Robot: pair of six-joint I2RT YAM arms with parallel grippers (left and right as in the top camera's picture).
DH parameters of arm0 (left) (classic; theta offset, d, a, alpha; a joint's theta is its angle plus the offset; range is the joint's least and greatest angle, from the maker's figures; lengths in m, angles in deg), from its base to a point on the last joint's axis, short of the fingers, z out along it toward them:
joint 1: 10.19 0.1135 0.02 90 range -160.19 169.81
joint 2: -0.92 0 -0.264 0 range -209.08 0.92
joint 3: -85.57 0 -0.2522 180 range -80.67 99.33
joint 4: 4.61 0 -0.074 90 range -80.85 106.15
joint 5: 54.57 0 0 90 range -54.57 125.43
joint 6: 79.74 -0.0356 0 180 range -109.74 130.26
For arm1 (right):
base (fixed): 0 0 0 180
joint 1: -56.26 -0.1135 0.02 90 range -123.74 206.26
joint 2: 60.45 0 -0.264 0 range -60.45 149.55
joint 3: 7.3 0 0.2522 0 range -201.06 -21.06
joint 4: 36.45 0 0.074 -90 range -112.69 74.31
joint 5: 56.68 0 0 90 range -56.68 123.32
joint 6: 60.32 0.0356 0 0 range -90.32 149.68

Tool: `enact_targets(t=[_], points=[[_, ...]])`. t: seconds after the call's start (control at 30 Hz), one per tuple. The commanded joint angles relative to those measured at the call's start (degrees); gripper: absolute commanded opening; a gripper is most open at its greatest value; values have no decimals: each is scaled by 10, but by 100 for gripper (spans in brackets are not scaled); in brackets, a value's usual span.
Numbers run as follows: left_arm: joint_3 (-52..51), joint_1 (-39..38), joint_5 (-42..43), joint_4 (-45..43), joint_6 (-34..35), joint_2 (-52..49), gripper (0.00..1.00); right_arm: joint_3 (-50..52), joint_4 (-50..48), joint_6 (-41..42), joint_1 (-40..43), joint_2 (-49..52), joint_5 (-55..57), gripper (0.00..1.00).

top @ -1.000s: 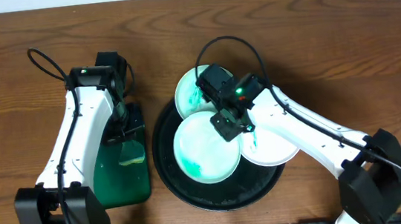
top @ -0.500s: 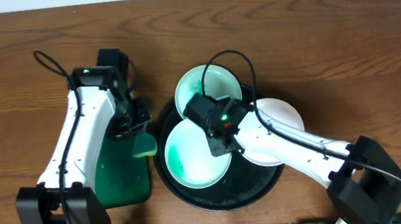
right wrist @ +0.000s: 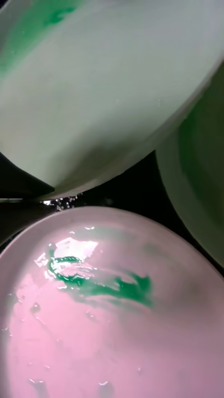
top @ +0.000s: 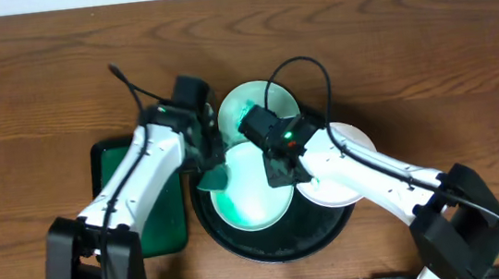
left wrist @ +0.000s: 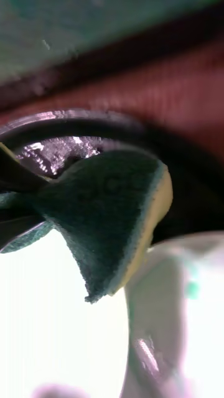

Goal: Clean dirty plates on tray and stack at the side
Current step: 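Bring the sponge in the left gripper onto the tilted pale green plate, then scrub the tilted pale green plate with the sponge in the left gripper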

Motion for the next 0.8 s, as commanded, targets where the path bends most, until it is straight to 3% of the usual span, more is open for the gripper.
enact_targets(t=[0.0, 0.27, 0.5, 0.77], points=[[-50, -24, 5, -36, -11, 32, 7, 2, -1, -19, 12, -7, -14, 1], [-129, -84, 6, -145, -10, 78, 8, 2, -14, -33, 12, -7, -24, 1], [-131, -127, 12, -149, -9, 78, 7, 2, -14, -36, 12, -7, -24, 1], [-139, -153, 83, -148, -8, 78, 7, 2, -14, -42, 12, -7, -26, 1]])
